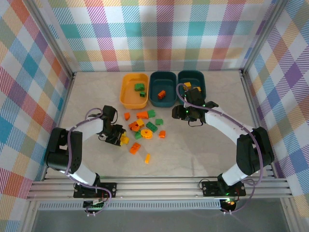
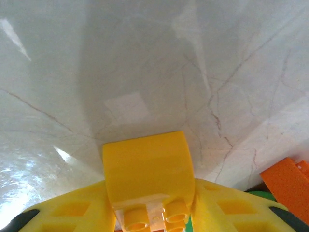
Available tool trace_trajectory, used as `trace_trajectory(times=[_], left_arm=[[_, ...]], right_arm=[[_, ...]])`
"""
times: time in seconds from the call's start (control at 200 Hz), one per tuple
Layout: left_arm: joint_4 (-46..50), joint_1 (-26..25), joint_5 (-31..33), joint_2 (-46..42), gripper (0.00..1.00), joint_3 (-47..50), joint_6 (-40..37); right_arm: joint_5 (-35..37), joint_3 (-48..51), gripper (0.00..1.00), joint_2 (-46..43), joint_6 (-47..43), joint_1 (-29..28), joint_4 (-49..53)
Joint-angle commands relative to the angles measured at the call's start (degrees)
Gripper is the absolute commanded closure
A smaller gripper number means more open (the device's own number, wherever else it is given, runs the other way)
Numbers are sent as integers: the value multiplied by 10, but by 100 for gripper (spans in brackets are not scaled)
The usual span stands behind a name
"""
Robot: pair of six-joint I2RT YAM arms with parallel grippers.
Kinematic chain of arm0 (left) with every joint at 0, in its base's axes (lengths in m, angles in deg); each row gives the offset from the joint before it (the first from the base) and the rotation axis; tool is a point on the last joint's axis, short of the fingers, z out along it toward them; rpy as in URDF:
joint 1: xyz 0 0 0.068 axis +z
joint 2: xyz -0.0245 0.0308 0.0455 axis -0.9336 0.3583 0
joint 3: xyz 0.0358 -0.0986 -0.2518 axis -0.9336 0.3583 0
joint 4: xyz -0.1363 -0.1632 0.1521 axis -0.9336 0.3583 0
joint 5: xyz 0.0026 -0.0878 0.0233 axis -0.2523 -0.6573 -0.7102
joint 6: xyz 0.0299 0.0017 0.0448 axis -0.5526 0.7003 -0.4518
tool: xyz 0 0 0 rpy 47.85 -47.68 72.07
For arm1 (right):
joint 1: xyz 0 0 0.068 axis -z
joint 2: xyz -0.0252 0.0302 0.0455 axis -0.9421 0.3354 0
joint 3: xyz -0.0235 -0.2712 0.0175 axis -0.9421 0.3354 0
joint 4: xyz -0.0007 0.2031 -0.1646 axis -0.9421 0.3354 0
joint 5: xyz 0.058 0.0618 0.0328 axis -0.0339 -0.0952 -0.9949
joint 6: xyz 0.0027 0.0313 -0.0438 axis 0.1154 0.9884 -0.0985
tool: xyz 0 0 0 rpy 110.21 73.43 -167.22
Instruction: Sort the legos into containers by color
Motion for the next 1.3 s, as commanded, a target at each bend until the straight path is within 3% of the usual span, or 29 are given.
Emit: trace_trajectory(times=[0.0, 0.44, 0.515, 0.69, 0.82, 1.295], left_arm=[[-53, -12, 30, -32, 58, -6, -22], [-11, -50, 70, -105, 59, -80, -78], [1, -57, 70, -96, 56, -97, -91], [33, -59, 74, -83, 38, -77, -78], [23, -59, 56, -60, 34, -46, -43], [36, -59, 61, 47, 36, -64, -47]], right_arm=[[8, -7, 45, -23, -2, 1, -9], [78, -15, 46, -69, -6, 34, 22], [75, -11, 46, -76, -6, 43, 24], [78, 0, 44, -90, -9, 48, 26], [78, 9, 44, -95, -8, 48, 24], [83, 30, 44, -109, -10, 49, 17]])
